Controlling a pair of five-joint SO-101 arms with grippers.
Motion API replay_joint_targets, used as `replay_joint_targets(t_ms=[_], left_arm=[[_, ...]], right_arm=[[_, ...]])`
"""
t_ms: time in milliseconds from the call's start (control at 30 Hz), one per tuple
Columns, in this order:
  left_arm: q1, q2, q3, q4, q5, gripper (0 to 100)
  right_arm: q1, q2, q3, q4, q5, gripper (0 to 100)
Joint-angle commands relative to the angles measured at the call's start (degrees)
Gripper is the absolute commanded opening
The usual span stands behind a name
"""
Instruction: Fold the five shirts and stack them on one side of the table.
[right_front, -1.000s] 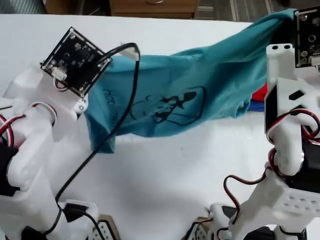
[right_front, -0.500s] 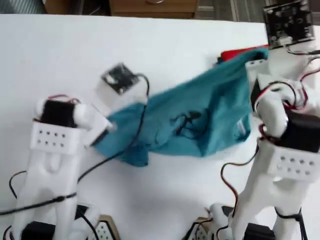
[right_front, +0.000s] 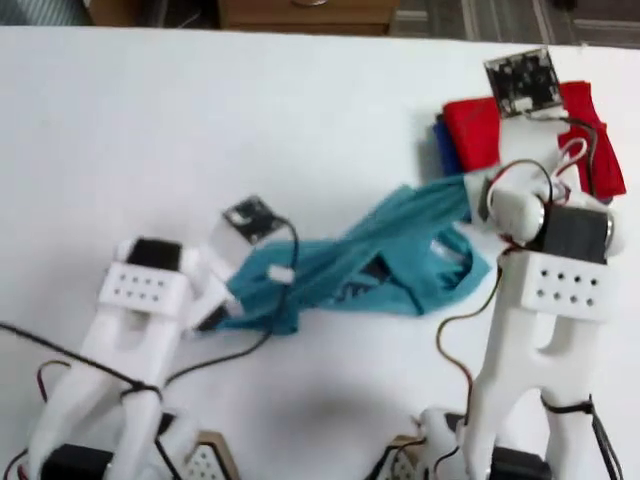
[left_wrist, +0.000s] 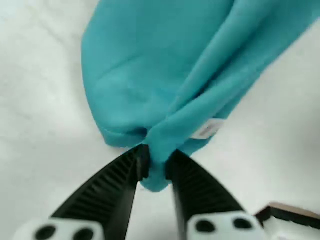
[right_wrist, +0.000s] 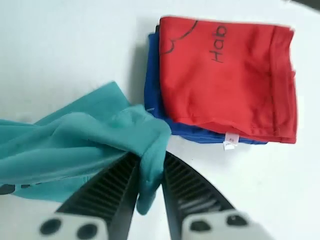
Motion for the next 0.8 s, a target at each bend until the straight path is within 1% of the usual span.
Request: replay_joint_targets(t_ms=[0, 100, 233, 300, 400, 567, 667, 767], left_arm=[[0.0, -0.2, 1.3, -3.2, -0.7, 19], [-1.4, -0.2, 1.3, -3.2, -1.1, 21], [-5.9, -0.1, 1.8, -4.0, -6.1, 21], [-6.8, -0.1, 2.2, -4.0, -6.8, 21], [-6.7, -0.1, 2.7, -4.7, -6.6, 21], [-6.4, -0.1, 6.3, -10.6, -6.4, 21], [-4.3, -0.1, 7.3, -12.0, -6.2, 21], [-1.3, -0.2, 6.5, -12.0, -2.8, 21]], right_arm=[[0.6, -1.9, 0.2, -0.2, 0.5, 1.8], [0.6, -1.9, 0.1, -0.1, 0.5, 1.8], [0.6, -1.9, 0.0, -0.3, 0.5, 1.8], [0.3, -1.9, 0.0, -0.3, 0.5, 1.8], [0.1, -1.9, -0.1, -0.7, 0.4, 1.8], [0.1, -1.9, 0.0, -1.1, 0.4, 1.8], [0.1, -1.9, 0.1, -1.1, 0.4, 1.8], [0.1, -1.9, 0.1, -1.0, 0.4, 1.8]])
